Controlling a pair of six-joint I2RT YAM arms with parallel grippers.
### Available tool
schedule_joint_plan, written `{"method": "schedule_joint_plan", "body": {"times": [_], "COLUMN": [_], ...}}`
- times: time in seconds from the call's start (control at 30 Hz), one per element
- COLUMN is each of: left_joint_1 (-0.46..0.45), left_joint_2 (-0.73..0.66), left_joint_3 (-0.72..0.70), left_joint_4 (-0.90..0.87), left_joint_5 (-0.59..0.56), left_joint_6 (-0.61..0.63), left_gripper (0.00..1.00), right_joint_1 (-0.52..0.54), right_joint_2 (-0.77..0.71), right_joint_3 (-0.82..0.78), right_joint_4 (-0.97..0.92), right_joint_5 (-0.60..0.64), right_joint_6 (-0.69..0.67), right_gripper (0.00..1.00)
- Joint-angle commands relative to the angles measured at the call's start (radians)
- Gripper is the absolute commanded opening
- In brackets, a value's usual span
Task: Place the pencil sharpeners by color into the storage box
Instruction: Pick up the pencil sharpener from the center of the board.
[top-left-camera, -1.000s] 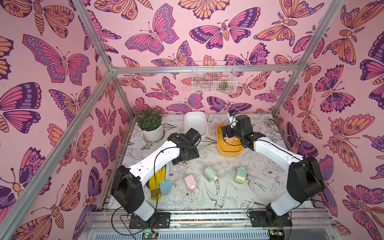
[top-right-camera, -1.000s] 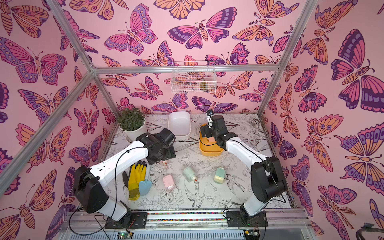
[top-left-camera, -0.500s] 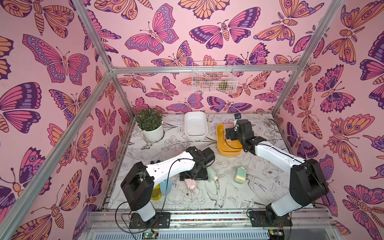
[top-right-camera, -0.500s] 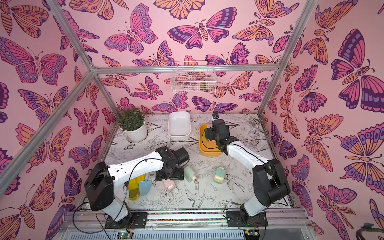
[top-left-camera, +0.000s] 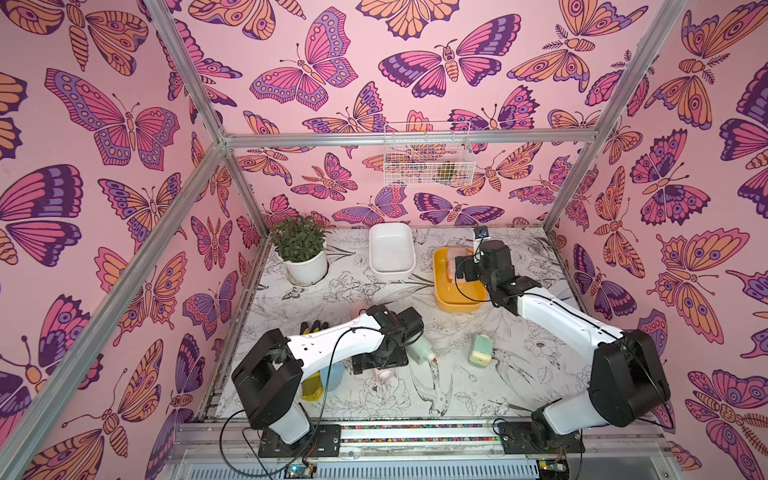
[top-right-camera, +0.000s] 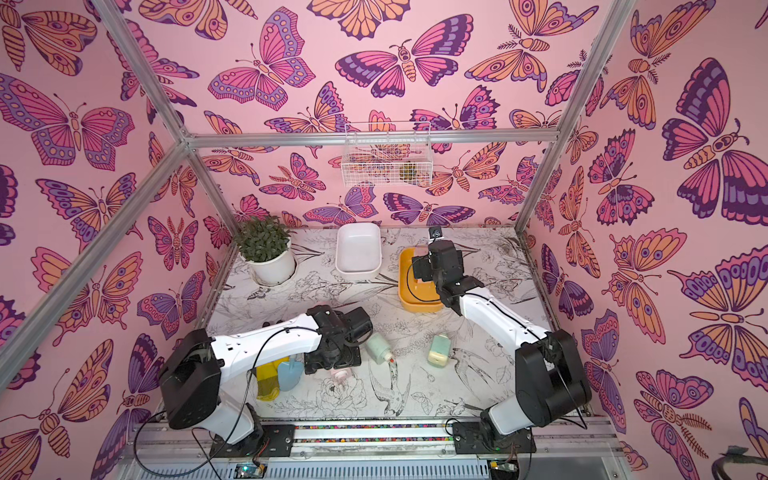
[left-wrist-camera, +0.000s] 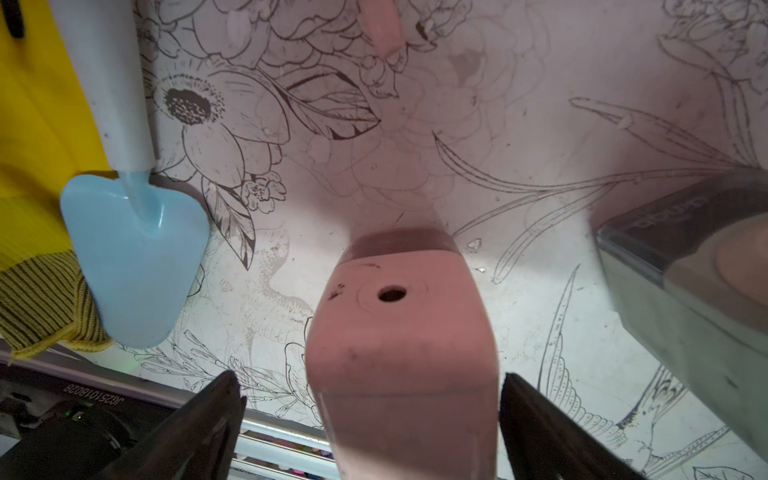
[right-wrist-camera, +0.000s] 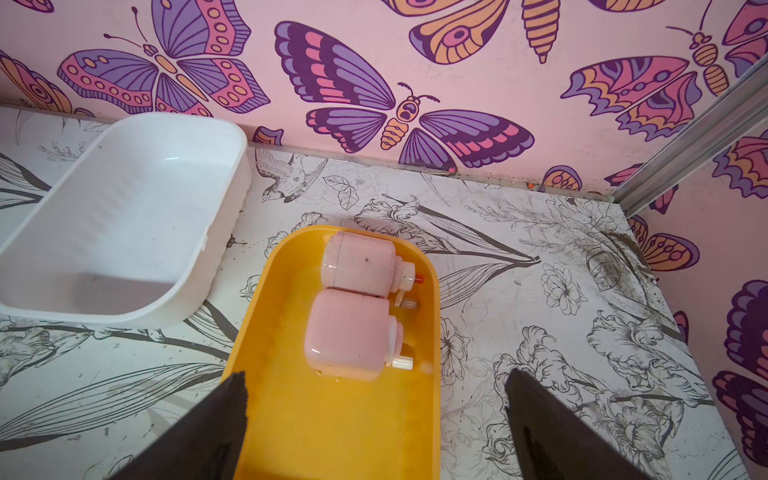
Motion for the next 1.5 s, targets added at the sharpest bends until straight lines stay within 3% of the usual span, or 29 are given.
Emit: {"method": "schedule_joint_plan", "body": {"times": [0.0, 0.3, 0.5, 0.9, 1.07, 1.3, 1.33, 1.4, 1.43, 1.47], "left_joint_1": [-0.013, -0.019, -0.007, 0.016, 0.022, 0.031, 0.034, 0.047, 0.057, 0.073], "left_joint_2": [0.01, 0.03, 0.049, 0.084, 0.075, 0.053, 0.051, 0.051, 0.049, 0.044], "left_joint_3": [-0.02, 0.019, 0.032, 0.044, 0.019, 0.02, 0.022, 0.03, 0.037, 0.045], "left_joint_4": [0.012, 0.014, 0.014, 0.019, 0.028, 0.033, 0.038, 0.042, 0.04, 0.042], "left_joint_5": [0.024, -0.01, -0.035, -0.055, -0.053, -0.09, -0.093, -0.093, -0.091, -0.08], "left_joint_6": [-0.02, -0.011, -0.015, -0.041, -0.064, -0.08, -0.081, -0.072, -0.067, -0.058], "left_gripper": [0.96, 0.86, 0.71, 0.76, 0.69, 0.38, 0.32, 0.06, 0.0, 0.0], "right_joint_1": [-0.001, -0.001, -0.001, -0.001, -0.001, -0.001, -0.001, -0.001, -0.001, -0.001], "right_joint_2": [0.009, -0.006, -0.014, -0.017, -0.017, -0.032, -0.04, -0.053, -0.06, -0.07], "right_joint_3": [-0.002, -0.002, -0.002, -0.002, -0.003, -0.017, -0.022, -0.032, -0.035, -0.041], "right_joint_4": [-0.005, -0.015, -0.021, -0.025, -0.026, -0.015, -0.006, 0.007, 0.01, 0.015], "right_joint_5": [0.01, 0.002, 0.003, -0.003, -0.003, -0.079, -0.1, -0.154, -0.189, -0.232], "right_joint_6": [0.002, -0.013, -0.022, -0.037, -0.041, -0.058, -0.063, -0.077, -0.085, -0.097], "right_gripper": [0.99, 0.99, 0.99, 0.99, 0.99, 0.99, 0.99, 0.99, 0.99, 0.99]}}
